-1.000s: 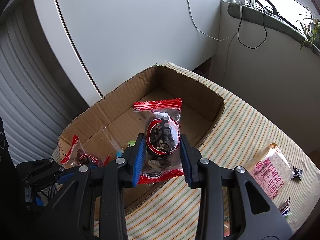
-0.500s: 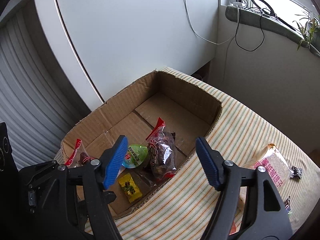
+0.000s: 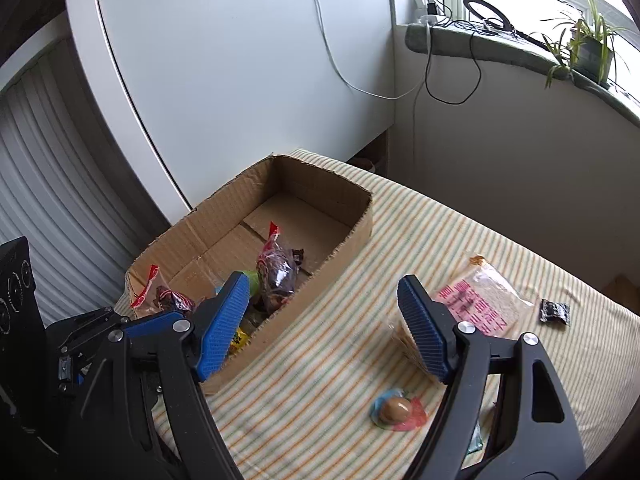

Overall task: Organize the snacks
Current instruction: 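Move the left tool to the egg-shaped candy while the right tool reaches the Snickers bar, then close the left tool on the egg candy while the right tool grips the Snickers bar, then carry both snacks into the cardboard box and open both tools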

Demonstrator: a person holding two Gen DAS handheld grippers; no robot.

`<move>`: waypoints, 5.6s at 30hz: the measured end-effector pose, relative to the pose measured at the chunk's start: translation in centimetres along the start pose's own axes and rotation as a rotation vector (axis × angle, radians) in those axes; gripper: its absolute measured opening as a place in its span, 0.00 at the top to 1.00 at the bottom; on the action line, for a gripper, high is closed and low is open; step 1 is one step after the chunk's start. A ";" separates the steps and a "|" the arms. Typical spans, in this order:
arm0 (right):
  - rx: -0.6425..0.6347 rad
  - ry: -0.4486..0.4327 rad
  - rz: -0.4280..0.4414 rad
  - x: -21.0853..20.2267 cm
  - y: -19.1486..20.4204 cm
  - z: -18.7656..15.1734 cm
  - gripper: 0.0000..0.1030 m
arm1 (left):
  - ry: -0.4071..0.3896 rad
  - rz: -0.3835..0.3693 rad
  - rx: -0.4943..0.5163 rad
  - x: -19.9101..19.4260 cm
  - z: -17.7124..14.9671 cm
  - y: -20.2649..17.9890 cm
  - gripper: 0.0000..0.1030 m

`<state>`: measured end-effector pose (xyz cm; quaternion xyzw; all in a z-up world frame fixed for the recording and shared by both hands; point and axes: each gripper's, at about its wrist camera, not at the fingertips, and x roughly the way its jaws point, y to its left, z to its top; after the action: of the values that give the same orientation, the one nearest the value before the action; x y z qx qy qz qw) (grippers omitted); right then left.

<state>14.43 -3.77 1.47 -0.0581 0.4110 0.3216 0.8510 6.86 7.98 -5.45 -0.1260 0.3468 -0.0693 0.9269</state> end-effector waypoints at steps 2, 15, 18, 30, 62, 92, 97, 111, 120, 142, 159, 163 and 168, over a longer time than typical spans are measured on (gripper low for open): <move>0.019 -0.008 -0.020 -1.0 -1.1 -0.6 0.23 | 0.003 -0.012 0.012 0.0 -0.1 -0.7 0.62; 0.224 -0.003 -0.136 -6.7 -10.9 -6.7 0.23 | 0.050 -0.093 0.078 2.0 -1.1 -5.9 0.62; 0.283 0.011 -0.145 -7.2 -13.0 -8.0 0.23 | 0.071 -0.112 0.090 2.8 -1.6 -7.0 0.62; 0.505 0.118 -0.065 -3.6 -17.6 -10.9 0.23 | 0.157 -0.147 0.119 6.4 -2.8 -9.2 0.62; 0.350 0.238 -0.265 3.0 -16.0 -9.5 0.65 | 0.230 -0.090 0.238 12.2 -3.1 -11.2 0.74; 0.363 0.133 -0.218 -3.9 -13.6 -11.0 0.71 | 0.123 -0.110 0.200 6.0 -2.7 -9.9 0.75; 0.348 0.111 -0.207 -4.8 -12.4 -10.4 0.71 | 0.092 -0.107 0.189 4.6 -2.3 -9.2 0.75; 0.238 0.073 -0.117 -5.2 -5.6 -7.5 0.71 | -0.007 -0.048 0.135 0.9 -0.5 -5.2 0.75; 0.160 0.078 -0.065 -3.9 -1.2 -5.6 0.71 | -0.043 0.002 0.096 -0.2 0.3 -1.4 0.75; 0.084 0.088 0.048 1.2 5.4 -1.4 0.71 | -0.066 0.107 0.037 0.0 3.6 5.7 0.75; 0.027 0.124 0.103 3.8 8.1 -1.3 0.71 | -0.063 0.119 0.022 0.5 4.3 6.5 0.74; 0.020 0.124 0.101 3.8 8.1 -1.3 0.71 | -0.064 0.121 0.011 0.6 4.5 6.7 0.74; 0.024 0.123 0.098 3.8 7.9 -1.3 0.68 | -0.066 0.119 0.008 0.5 4.5 6.7 0.74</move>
<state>10.62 3.82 -0.83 -0.0473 0.4686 0.3539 0.8080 10.51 15.16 -4.36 -0.1035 0.3224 -0.0113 0.9409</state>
